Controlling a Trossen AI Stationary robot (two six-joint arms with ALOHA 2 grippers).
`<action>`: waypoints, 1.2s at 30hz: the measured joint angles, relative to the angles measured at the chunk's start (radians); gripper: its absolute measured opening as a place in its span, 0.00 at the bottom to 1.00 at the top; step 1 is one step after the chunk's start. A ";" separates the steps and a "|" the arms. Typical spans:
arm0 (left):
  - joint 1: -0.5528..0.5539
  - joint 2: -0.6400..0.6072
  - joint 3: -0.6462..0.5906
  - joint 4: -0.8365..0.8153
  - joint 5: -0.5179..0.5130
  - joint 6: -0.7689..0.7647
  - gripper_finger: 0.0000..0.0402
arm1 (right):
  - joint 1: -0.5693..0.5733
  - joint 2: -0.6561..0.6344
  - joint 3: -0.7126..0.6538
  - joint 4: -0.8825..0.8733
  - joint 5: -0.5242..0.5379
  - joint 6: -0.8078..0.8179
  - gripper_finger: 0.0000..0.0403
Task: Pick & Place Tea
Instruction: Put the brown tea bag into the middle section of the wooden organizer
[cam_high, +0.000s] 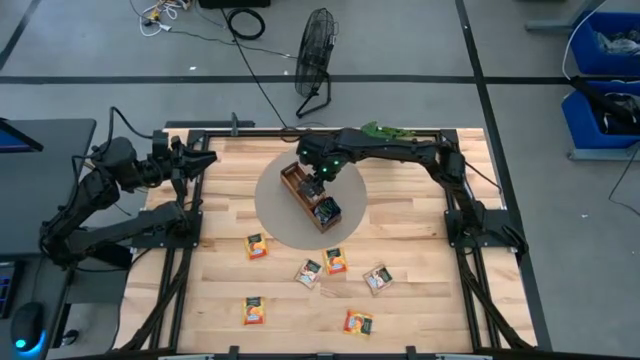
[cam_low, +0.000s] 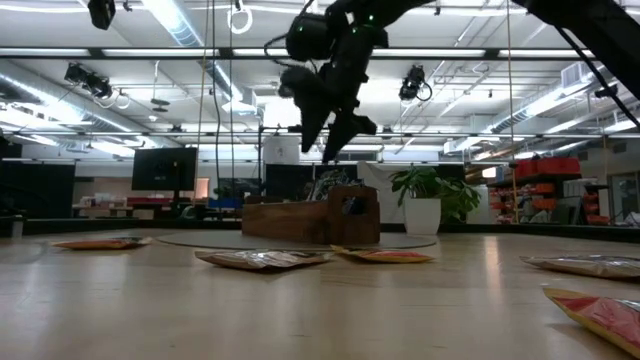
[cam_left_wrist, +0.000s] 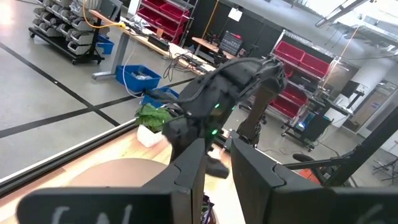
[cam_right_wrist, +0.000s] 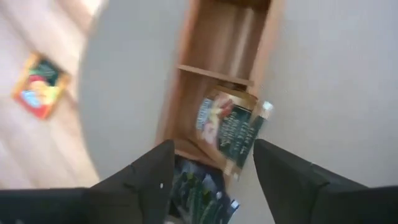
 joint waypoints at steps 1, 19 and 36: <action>0.000 0.000 0.000 0.000 0.000 0.000 0.21 | 0.005 -0.012 0.000 0.015 -0.004 -0.011 0.55; 0.000 0.002 0.000 0.000 0.000 0.016 0.21 | 0.118 -0.222 0.001 0.692 -0.167 -0.067 0.49; 0.000 0.002 0.000 0.000 0.000 0.010 0.21 | 0.218 -0.294 0.001 0.858 -0.127 -0.056 0.16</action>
